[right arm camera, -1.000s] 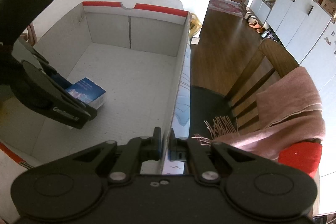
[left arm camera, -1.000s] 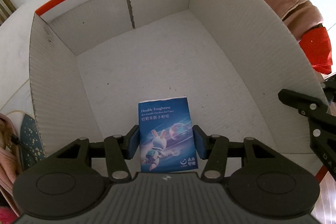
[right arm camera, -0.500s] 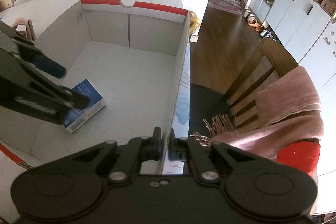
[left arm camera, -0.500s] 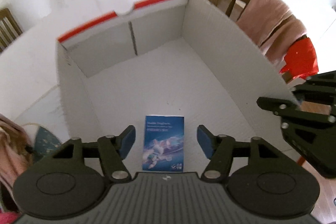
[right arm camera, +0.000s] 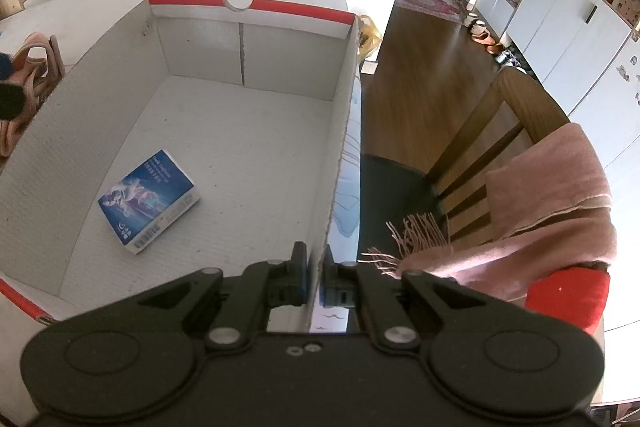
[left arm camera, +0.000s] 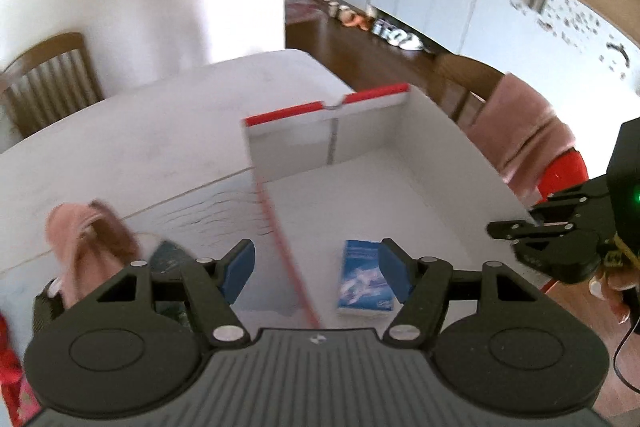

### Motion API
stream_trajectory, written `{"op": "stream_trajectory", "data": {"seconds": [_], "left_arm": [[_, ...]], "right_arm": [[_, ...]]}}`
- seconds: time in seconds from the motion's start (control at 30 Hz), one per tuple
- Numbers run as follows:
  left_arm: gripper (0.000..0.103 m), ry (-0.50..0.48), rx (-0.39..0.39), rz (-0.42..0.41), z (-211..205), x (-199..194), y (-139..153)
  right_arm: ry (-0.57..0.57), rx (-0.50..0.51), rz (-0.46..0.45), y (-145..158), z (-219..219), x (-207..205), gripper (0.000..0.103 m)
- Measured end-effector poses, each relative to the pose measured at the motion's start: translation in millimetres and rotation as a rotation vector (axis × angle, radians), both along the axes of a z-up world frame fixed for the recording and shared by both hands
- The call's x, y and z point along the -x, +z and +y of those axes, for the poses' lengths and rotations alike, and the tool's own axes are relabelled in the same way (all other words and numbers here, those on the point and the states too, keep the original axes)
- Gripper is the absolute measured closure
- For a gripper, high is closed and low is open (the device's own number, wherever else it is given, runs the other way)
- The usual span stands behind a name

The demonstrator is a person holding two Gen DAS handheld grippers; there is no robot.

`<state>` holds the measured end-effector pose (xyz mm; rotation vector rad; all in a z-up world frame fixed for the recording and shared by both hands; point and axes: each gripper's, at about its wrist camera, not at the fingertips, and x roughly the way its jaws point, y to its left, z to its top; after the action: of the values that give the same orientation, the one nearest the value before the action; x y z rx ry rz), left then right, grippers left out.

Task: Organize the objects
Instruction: 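Move the left tool back to the pink strawberry plush toy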

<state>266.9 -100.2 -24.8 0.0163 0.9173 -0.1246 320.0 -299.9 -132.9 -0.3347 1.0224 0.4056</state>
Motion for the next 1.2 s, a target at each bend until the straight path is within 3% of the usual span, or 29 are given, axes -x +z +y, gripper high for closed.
{"op": "stream_trajectory", "data": {"seconds": [0.27, 0.43, 0.63, 0.7, 0.8, 1.0, 1.2], "left_arm": [[0.035, 0.111, 0.025, -0.014, 50.5, 47.2, -2.1], [0.027, 0.224, 0.066, -0.018, 91.2, 73.5, -4.9], [0.020, 0.334, 0.048, -0.013, 135.2, 100.5, -13.9], [0.016, 0.352, 0.057, -0.013, 147.1, 107.4, -17.5], [0.000, 0.384, 0.034, -0.028, 164.1, 117.7, -21.8], [0.000, 0.405, -0.024, -0.043, 197.4, 126.7, -40.4], [0.000, 0.396, -0.032, 0.027, 223.4, 123.1, -70.3]], "right_arm": [[-0.002, 0.006, 0.011, 0.6, 2.4, -1.5, 0.099], [-0.001, 0.010, 0.017, 1.5, 3.9, -2.5, 0.099], [-0.006, 0.032, 0.014, 1.0, 8.3, -1.3, 0.098], [-0.008, 0.040, 0.012, 0.7, 9.2, -1.0, 0.098], [-0.015, 0.048, 0.012, 1.2, 10.2, -0.9, 0.097], [-0.020, 0.069, 0.008, 0.7, 13.6, -0.7, 0.096], [-0.025, 0.096, 0.005, -1.6, 19.6, -0.5, 0.095]]}}
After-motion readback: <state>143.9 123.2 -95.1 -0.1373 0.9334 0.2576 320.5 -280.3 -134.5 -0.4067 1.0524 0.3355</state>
